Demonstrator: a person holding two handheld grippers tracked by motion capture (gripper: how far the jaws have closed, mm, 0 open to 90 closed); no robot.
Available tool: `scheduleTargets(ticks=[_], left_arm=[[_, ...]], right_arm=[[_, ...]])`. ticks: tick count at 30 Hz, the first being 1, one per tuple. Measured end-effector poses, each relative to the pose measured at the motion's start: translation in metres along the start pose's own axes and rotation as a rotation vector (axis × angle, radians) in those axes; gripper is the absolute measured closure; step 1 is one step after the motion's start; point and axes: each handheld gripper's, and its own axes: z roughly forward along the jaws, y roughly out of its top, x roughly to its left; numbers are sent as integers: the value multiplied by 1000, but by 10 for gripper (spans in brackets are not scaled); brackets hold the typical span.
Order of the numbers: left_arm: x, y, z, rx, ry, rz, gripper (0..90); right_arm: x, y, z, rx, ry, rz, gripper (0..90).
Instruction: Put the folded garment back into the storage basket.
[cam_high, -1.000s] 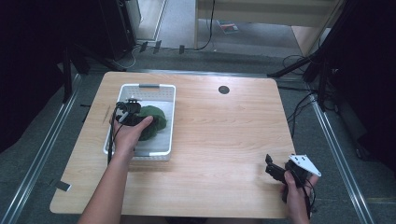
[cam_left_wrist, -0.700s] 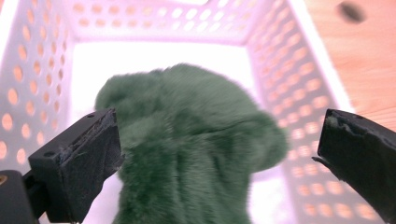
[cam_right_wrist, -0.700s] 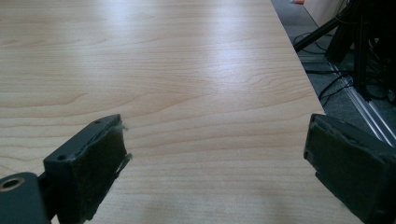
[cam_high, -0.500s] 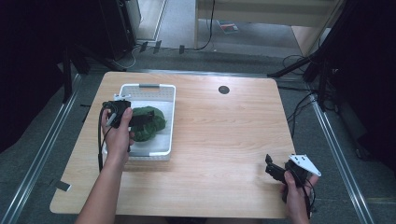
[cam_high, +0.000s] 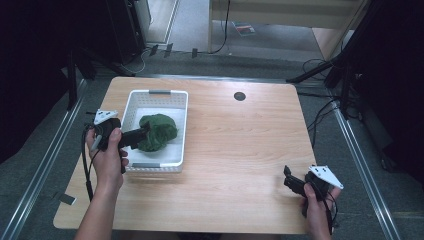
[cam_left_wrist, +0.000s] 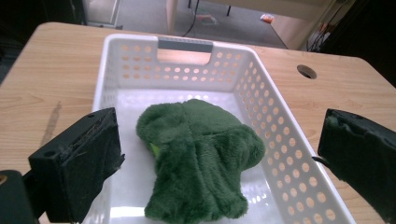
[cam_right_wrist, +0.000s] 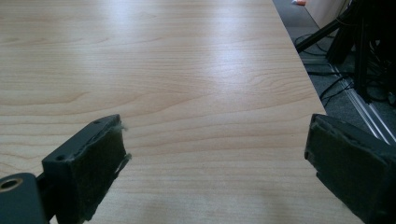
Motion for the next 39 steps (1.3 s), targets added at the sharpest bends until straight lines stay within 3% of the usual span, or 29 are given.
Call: scheduleTargets(ticks=[18, 39], left_arm=[[48, -40, -45, -131, 37, -9, 0], [103, -103, -60, -160, 122, -61, 0]], right_arm=[[1, 0, -1, -7, 2, -19, 51], [0, 0, -1, -11, 8, -6, 50]])
